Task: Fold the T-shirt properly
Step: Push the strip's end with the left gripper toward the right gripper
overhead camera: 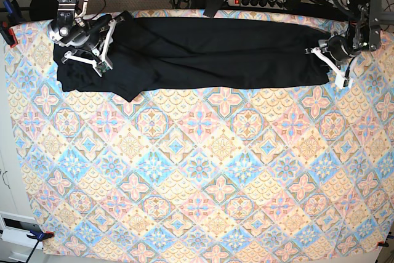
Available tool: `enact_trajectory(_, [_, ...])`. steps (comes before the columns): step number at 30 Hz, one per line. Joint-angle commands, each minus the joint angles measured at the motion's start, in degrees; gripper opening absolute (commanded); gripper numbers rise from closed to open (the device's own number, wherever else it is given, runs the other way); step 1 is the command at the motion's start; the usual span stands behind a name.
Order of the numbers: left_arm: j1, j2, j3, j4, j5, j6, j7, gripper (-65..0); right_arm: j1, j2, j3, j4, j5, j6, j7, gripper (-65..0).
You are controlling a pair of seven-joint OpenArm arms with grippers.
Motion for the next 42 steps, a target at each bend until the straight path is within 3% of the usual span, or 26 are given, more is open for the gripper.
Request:
enact_trajectory(1, [0.03,-0.78,-1.81,0.64,-1.07,-0.68,0.19,-65.0,0.26,0.52,0.21,1.13,0.43,0.14,0.54,-53.3])
enact_trajectory(9, [-0.41,-0.96,-17.19,0.55,-0.54,-0.68,0.10,-65.0,0.00,0.52,-0.05,4.21,0.69,0.14,1.07,-53.2])
enact_trajectory(15, [-3.13,-2.10,-21.67,0.37,2.89,-0.68,0.10,-65.0,0.00,0.52,-5.59,11.24,0.69,0.14,1.16,-53.1])
enact_trajectory(23, [-3.39,-2.19,-23.61,3.01,4.74,-0.95,0.36,-65.0,0.00,0.52,-5.50,12.91,0.69,0.14,1.16,-53.1])
enact_trajectory(29, [1.88,2.56,-17.98,17.43,4.82,-0.77,3.35,-65.0,0.00,0.70,-2.77,12.91,0.78,0.14,1.16,-53.2])
enact_trajectory(34, [1.97,9.68,-17.81,24.64,4.82,-0.77,9.59,-65.0,0.00,0.70,-0.49,12.91,0.78,0.14,1.16,-53.2])
enact_trajectory(39, [1.26,15.31,-17.72,25.96,4.82,-0.77,12.32,-65.0,0.00,0.70,1.09,12.91,1.22,0.14,1.16,-53.2])
enact_trajectory(42, [1.09,18.03,-16.66,25.96,4.82,-0.77,13.64,-65.0,0.00,0.70,3.03,12.91,5.53,0.14,1.16,-53.2])
